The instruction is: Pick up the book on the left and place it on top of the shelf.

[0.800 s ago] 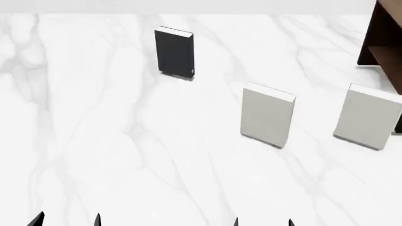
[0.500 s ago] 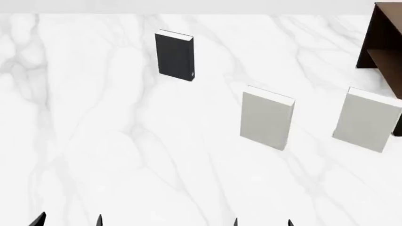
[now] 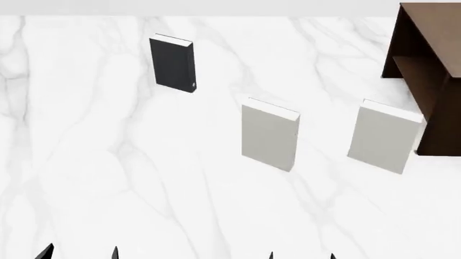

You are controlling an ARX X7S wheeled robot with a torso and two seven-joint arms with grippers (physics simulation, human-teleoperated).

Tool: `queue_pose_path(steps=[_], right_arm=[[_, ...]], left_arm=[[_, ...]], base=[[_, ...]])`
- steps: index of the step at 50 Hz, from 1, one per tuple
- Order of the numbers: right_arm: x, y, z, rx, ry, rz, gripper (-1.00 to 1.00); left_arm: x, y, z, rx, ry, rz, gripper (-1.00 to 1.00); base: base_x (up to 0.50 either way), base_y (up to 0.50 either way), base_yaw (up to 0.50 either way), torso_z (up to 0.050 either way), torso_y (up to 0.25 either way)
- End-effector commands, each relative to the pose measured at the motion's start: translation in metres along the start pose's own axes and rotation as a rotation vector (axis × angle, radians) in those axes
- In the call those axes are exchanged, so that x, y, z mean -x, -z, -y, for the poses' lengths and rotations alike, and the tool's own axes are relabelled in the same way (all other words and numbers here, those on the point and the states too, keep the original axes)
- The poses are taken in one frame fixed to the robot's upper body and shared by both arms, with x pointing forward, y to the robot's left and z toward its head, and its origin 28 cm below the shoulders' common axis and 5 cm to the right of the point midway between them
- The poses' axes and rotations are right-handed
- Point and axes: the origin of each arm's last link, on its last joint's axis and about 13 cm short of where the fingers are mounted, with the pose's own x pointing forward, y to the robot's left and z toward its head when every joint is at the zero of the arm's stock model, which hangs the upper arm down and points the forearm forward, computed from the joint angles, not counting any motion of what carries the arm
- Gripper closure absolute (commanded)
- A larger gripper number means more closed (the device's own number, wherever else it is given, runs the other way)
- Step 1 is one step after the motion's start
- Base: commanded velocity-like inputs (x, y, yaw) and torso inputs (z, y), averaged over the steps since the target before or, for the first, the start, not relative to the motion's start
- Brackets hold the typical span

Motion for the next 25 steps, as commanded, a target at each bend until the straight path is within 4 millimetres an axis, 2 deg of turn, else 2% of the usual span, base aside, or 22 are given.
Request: queue_pose_path(steps=[1,3,4,5,6,8,10,11,12,13,14,16,17,19,25], right_arm=[[-0.001,-0.002,0.000,0.005,0.004,-0.007,-1.00],[-0.003,-0.011,0.001,0.009,-0.008,-0.008,-1.00],[-0.008,-0.030,0.003,0.001,-0.024,-0.007,-1.00],[-0.011,-0.039,0.004,0.000,-0.023,-0.002,-1.00],[-0.019,-0.061,0.006,-0.009,-0.044,0.004,-1.00],[-0.026,-0.084,0.007,0.004,-0.050,0.020,-1.00],[-0.035,-0.116,0.009,0.039,-0.073,0.048,-1.00],[-0.042,-0.150,0.011,0.057,-0.095,0.089,-1.00],[-0.048,-0.168,0.013,0.069,-0.106,0.074,-1.00],[-0.059,-0.191,0.015,0.077,-0.115,0.077,-1.00],[-0.065,-0.207,0.016,0.075,-0.127,0.077,-1.00],[-0.072,-0.225,0.018,0.076,-0.136,0.078,-1.00],[-0.079,-0.245,0.019,0.075,-0.135,0.082,-1.00],[-0.087,-0.263,0.022,0.047,-0.127,0.082,-1.00],[-0.096,-0.274,0.025,0.048,-0.108,0.048,-1.00]], left_arm=[[-0.002,-0.002,-0.001,-0.006,-0.008,-0.011,-1.00],[-0.008,-0.014,-0.002,-0.001,-0.031,-0.031,-1.00],[-0.016,-0.028,-0.004,-0.028,-0.050,-0.024,-1.00],[-0.020,-0.036,-0.005,-0.053,-0.062,-0.022,-1.00],[-0.033,-0.062,-0.008,-0.018,-0.060,-0.015,-1.00],[-0.042,-0.086,-0.012,-0.024,-0.051,-0.014,-1.00],[-0.053,-0.121,-0.016,-0.006,-0.024,0.037,-1.00],[-0.063,-0.155,-0.020,-0.012,-0.018,0.062,-1.00],[-0.069,-0.175,-0.023,0.007,-0.004,0.060,-1.00],[-0.078,-0.197,-0.027,-0.045,-0.029,0.088,-1.00],[-0.084,-0.210,-0.030,-0.047,-0.050,0.098,-1.00],[-0.091,-0.225,-0.033,-0.033,-0.048,0.099,-1.00],[-0.096,-0.238,-0.036,-0.016,-0.046,0.102,-1.00],[-0.100,-0.249,-0.039,-0.021,-0.047,0.117,-1.00],[-0.108,-0.255,-0.045,-0.041,-0.060,0.135,-1.00]], base=[[0.00,0.00,0.00,0.000,0.000],[0.00,0.00,0.00,0.000,0.000],[0.00,0.00,0.00,0.000,0.000],[0.00,0.00,0.00,0.000,0.000],[0.00,0.00,0.00,0.000,0.000],[0.00,0.00,0.00,0.000,0.000],[0.00,0.00,0.00,0.000,0.000],[0.00,0.00,0.00,0.000,0.000],[0.00,0.00,0.00,0.000,0.000],[0.00,0.00,0.00,0.000,0.000],[0.00,0.00,0.00,0.000,0.000],[0.00,0.00,0.00,0.000,0.000],[0.00,0.00,0.00,0.000,0.000],[0.00,0.00,0.00,0.000,0.000],[0.00,0.00,0.00,0.000,0.000]])
